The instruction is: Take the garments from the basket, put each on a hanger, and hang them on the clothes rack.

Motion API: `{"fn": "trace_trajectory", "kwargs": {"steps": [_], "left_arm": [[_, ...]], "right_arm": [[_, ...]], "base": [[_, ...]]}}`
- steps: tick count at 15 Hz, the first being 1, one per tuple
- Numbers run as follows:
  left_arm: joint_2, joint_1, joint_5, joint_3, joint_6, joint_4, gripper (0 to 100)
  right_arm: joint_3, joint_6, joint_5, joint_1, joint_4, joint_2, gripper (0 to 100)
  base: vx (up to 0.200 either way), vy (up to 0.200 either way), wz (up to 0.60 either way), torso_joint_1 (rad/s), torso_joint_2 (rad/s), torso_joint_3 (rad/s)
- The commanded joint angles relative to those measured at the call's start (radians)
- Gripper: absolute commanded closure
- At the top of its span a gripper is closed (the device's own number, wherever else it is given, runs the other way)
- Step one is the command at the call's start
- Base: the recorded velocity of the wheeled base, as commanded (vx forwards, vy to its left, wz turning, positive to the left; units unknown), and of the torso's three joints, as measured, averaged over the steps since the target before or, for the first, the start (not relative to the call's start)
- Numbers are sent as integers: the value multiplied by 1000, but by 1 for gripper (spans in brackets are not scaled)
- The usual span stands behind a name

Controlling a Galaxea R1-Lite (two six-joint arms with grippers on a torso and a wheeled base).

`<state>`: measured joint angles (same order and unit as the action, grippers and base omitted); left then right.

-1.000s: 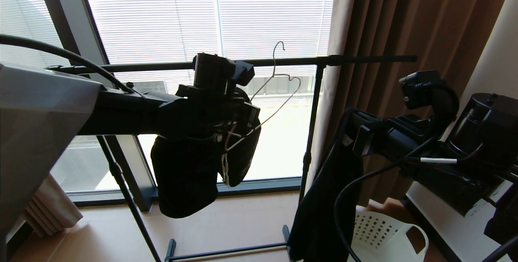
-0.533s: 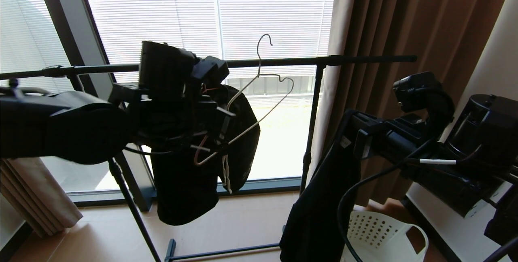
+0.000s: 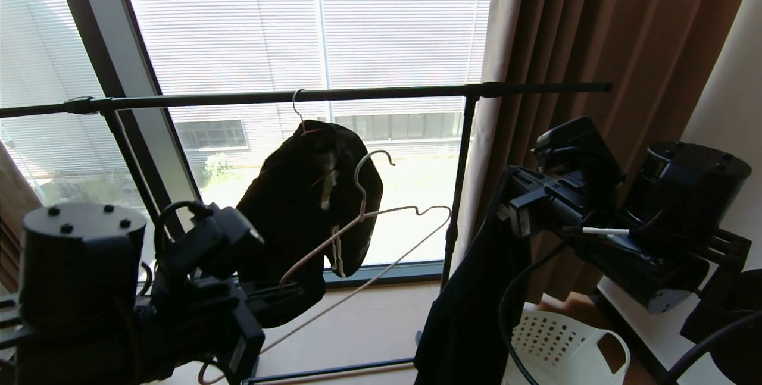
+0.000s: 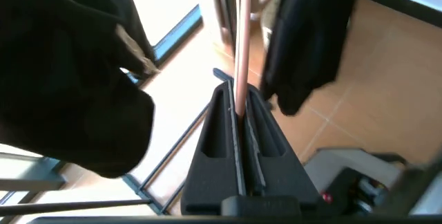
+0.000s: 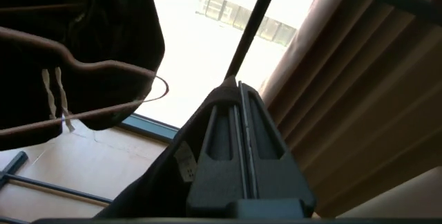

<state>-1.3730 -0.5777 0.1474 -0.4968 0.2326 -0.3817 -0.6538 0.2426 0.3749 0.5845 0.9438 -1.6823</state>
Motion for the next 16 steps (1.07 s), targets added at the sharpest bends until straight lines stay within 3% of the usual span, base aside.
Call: {"fn": "trace_trajectory", "kwargs": {"steps": [1,3,7,12,16], "left_arm": [[129,-2,61,162,2,-68,100],[190,-2,118,227,-2,-80,100],[201,-5,185,238,-6,-82,100],[89,-10,190,228,-7,-195,100],[-6,-19,190,182,-7,-223,100]], "right_arm": [[2,1,2,-6,9,-34,100],[-3,0,6,-20,10,-63,100],[-4,1,36,-21,76,-119,100],[-1,1,36,-18,79,-114,100],[5,1,35,-8,79,-115,100]], "base": [[0,0,0,0,0,0],[0,0,0,0,0,0],[0,0,0,0,0,0],[0,0,0,0,0,0],[0,0,0,0,0,0]]}}
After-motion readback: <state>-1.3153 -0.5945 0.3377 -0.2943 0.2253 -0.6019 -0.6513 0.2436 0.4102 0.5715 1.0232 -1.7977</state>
